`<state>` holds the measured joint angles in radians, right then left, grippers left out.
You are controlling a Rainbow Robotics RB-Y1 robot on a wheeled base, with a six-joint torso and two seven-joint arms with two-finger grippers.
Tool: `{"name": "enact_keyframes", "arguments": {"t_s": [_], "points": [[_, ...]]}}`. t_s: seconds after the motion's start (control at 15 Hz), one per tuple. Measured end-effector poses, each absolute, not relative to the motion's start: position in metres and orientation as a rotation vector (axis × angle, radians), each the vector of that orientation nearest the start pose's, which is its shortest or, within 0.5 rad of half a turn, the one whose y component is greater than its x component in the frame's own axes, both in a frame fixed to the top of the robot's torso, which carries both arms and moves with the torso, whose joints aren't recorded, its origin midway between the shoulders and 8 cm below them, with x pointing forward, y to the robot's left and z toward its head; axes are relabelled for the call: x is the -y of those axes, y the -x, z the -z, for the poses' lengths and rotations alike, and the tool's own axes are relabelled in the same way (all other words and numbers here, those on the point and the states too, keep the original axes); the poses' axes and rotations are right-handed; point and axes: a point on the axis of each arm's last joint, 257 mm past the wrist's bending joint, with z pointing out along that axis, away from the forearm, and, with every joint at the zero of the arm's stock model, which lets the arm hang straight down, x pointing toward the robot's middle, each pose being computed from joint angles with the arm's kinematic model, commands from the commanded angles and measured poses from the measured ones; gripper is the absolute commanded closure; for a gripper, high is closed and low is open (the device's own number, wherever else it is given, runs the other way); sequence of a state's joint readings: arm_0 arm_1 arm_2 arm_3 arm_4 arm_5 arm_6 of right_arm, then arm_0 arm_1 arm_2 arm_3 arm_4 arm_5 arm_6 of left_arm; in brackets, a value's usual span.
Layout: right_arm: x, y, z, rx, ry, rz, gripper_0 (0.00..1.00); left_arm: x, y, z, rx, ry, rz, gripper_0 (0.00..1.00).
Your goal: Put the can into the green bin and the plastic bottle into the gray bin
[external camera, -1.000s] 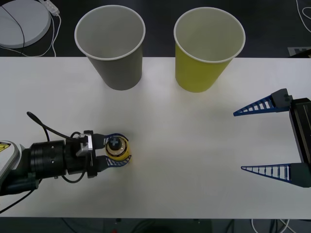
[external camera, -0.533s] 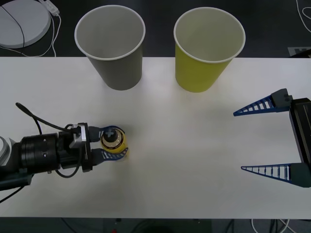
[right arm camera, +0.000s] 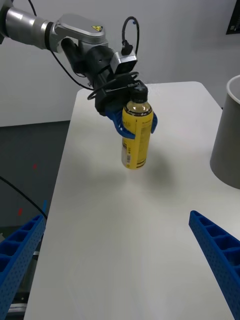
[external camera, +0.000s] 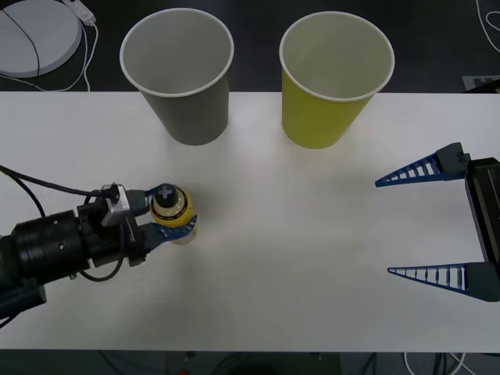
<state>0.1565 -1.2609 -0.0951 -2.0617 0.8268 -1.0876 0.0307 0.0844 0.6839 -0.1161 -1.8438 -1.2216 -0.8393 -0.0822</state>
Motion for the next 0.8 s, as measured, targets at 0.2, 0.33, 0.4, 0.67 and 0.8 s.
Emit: {"name": "enact_keyframes", "arguments": {"t_s": [0.2, 0.33, 0.4, 0.67, 0.8], "points": [[0.185, -0.299, 0.094, -1.306, 1.574, -0.633, 0.0, -0.151, -0.401, 0.186, -1.404, -1.081, 0.428, 1.0], [0.185, -0.299, 0.094, -1.306, 1.574, -0.633, 0.0, -0.164, -0.404, 0.177, -1.417, -1.038, 0.394, 1.0], [0.185, -0.299, 0.094, -1.306, 1.574, -0.633, 0.0, -0.17, -0.405, 0.173, -1.424, -1.021, 0.381, 1.0], [0.185, -0.299, 0.094, -1.306, 1.574, -0.633, 0.0, -0.194, -0.402, 0.159, -1.461, -0.952, 0.346, 1.0], [0.185, -0.299, 0.094, -1.306, 1.574, -0.633, 0.0, -0.205, -0.4, 0.151, -1.492, -0.93, 0.32, 1.0]]}}
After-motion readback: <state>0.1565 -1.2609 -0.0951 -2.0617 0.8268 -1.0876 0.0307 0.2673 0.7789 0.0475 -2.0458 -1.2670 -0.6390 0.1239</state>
